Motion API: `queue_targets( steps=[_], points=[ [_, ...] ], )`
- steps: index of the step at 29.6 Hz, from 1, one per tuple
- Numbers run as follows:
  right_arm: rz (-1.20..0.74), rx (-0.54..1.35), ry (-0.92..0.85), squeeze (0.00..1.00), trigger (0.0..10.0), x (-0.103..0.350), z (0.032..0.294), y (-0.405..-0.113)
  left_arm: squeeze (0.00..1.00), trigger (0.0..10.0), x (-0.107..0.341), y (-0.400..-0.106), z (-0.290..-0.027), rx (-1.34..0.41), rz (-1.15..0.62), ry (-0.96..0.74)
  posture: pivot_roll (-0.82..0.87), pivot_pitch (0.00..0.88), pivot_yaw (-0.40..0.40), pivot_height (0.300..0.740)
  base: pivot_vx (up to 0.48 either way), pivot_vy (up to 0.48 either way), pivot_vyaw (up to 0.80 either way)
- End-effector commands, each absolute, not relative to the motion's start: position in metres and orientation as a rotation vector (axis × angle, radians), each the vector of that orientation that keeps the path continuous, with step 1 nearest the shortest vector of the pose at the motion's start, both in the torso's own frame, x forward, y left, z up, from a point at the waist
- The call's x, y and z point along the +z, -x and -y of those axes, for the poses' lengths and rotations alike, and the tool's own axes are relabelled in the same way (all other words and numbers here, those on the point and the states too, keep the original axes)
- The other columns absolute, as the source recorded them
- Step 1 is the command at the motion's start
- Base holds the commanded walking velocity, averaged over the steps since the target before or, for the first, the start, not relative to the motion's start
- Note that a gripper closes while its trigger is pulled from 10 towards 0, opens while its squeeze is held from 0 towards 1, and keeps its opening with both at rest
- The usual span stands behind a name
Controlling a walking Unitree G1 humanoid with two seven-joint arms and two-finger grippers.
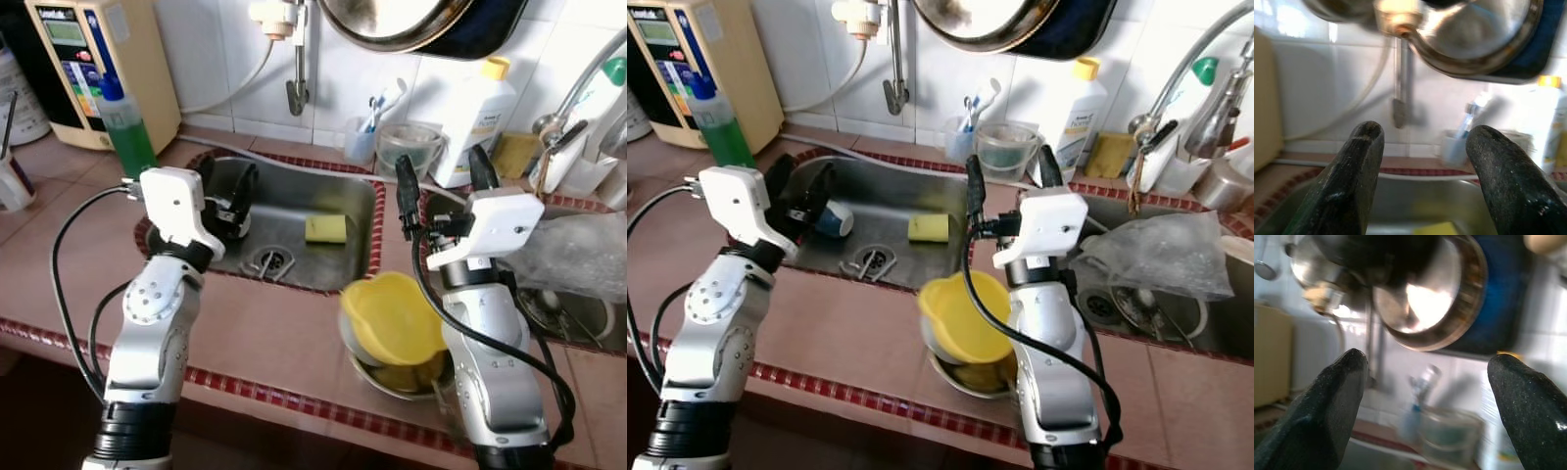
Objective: Kitchen organization
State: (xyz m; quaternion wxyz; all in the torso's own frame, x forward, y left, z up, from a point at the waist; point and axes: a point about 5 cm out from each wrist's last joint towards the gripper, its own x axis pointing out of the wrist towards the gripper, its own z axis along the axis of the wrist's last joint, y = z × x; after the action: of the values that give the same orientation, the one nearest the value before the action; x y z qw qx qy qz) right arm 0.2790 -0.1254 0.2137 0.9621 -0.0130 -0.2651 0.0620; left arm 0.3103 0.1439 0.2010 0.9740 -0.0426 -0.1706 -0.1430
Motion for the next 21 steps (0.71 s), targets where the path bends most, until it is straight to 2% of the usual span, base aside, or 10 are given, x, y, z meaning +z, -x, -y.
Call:
queue_targets(
  steps=[1,9,21],
  points=[
    [0.546,0.113,0.032,0.0,10.0,0.217,0.131,-0.278,0.0,10.0,0.206,-0.31,-0.136,-0.311,0.356,0.084,-0.1,0.057,0.009,0.74,0.0,-0.424,0.0],
    [0.53,0.123,0.034,0.0,10.0,0.214,0.132,-0.277,0.0,10.0,0.205,-0.309,-0.137,-0.324,0.355,0.101,-0.1,0.058,0.009,0.74,0.0,-0.05,0.0],
    [0.391,0.182,0.05,0.0,10.0,0.185,0.15,-0.261,0.0,10.0,0.188,-0.295,-0.143,-0.39,0.299,0.049,-0.11,0.083,0.006,0.74,0.0,0.0,0.0]
  ],
)
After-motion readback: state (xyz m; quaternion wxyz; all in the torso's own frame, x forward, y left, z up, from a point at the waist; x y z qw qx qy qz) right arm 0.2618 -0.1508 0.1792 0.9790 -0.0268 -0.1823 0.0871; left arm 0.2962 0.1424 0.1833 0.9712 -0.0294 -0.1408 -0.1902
